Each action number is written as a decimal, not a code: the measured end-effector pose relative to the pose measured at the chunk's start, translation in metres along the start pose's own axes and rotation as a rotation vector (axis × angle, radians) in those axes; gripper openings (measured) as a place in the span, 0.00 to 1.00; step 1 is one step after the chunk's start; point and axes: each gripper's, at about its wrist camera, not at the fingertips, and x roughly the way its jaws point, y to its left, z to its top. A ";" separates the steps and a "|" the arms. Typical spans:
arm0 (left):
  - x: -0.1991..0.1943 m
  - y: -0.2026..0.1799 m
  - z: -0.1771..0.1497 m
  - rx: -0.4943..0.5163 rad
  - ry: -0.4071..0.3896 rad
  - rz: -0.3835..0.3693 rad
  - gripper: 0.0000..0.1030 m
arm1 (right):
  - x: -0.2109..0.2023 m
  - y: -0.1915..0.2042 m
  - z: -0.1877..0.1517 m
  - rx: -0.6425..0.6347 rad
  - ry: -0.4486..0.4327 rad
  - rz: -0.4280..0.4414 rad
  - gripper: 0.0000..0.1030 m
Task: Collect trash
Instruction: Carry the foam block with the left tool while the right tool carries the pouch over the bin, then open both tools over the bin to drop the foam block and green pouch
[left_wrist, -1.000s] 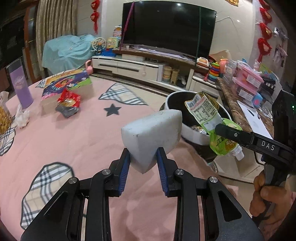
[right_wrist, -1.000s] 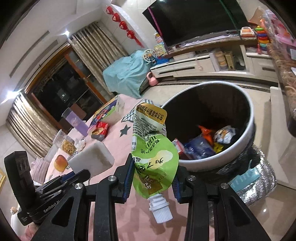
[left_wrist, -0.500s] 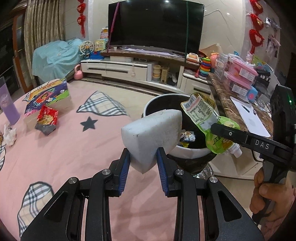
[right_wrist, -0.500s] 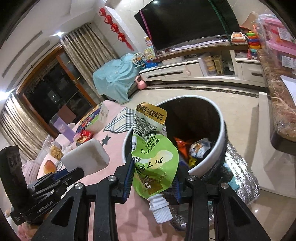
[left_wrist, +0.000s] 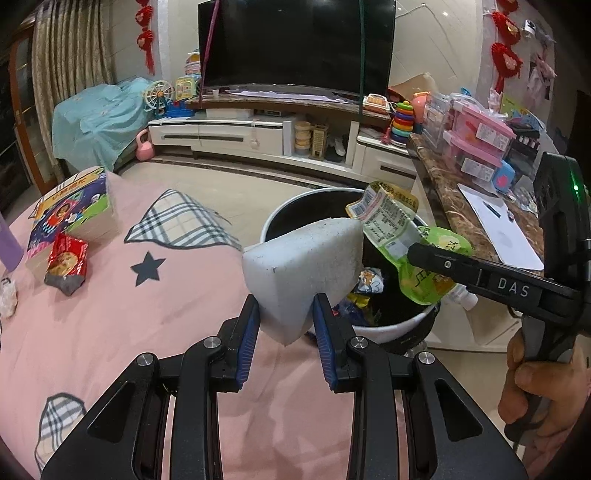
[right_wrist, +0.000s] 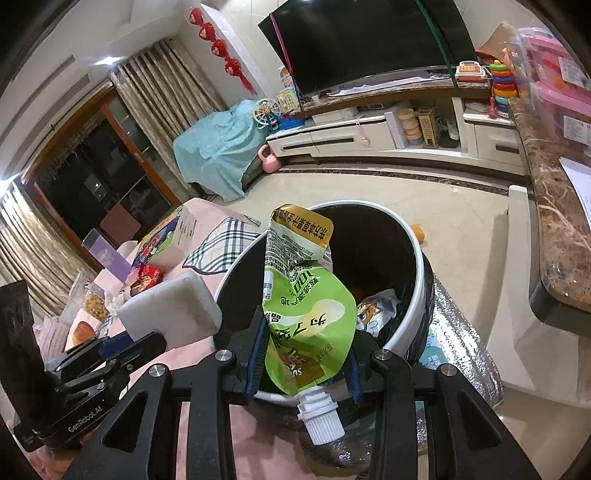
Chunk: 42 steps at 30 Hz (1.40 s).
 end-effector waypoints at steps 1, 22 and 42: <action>0.002 -0.001 0.001 0.002 0.003 0.000 0.27 | 0.002 -0.001 0.001 -0.002 0.002 -0.002 0.35; 0.033 -0.019 0.017 0.030 0.062 -0.011 0.42 | 0.022 -0.013 0.020 -0.015 0.054 -0.016 0.41; -0.005 0.041 -0.034 -0.154 0.036 0.036 0.66 | 0.000 0.019 0.004 -0.018 -0.017 0.002 0.79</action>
